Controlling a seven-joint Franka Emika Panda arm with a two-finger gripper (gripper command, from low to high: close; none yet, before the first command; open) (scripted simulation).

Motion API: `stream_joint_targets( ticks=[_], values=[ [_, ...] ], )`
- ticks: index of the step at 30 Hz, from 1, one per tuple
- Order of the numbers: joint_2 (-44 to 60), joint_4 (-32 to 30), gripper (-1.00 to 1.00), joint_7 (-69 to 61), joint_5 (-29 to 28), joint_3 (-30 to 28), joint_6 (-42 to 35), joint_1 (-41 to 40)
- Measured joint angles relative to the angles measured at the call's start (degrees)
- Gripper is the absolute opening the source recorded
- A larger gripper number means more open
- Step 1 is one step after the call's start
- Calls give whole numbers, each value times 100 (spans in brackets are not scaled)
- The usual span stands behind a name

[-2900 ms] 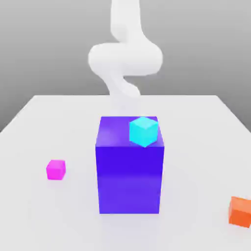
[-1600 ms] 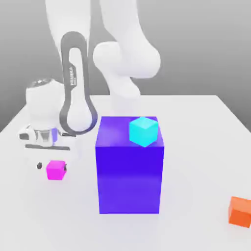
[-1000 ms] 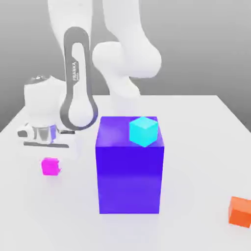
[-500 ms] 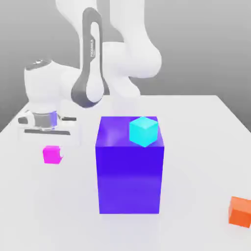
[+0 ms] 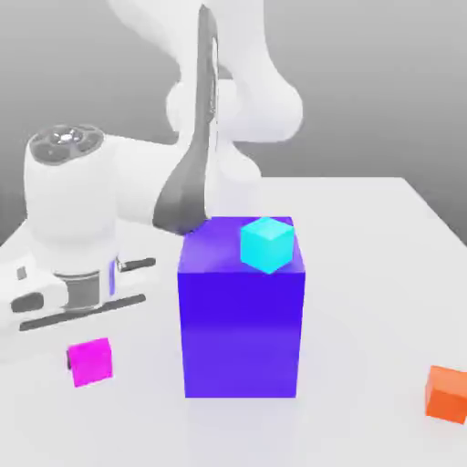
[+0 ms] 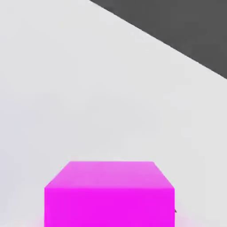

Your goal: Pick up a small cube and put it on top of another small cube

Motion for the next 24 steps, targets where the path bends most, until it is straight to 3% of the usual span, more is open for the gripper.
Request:
stream_joint_targets(
  ticks=[15, 19, 20, 24],
  values=[
    [1256, 2150, -100, -1093, -150, 1953, -904, 1901],
    [1999, 2558, -100, -1267, -429, 2232, -559, 2454],
    [2189, 2602, 100, -1247, -498, 2202, -414, 2529],
    [2189, 2602, 100, -1247, -498, 2202, -414, 2529]
  ],
)
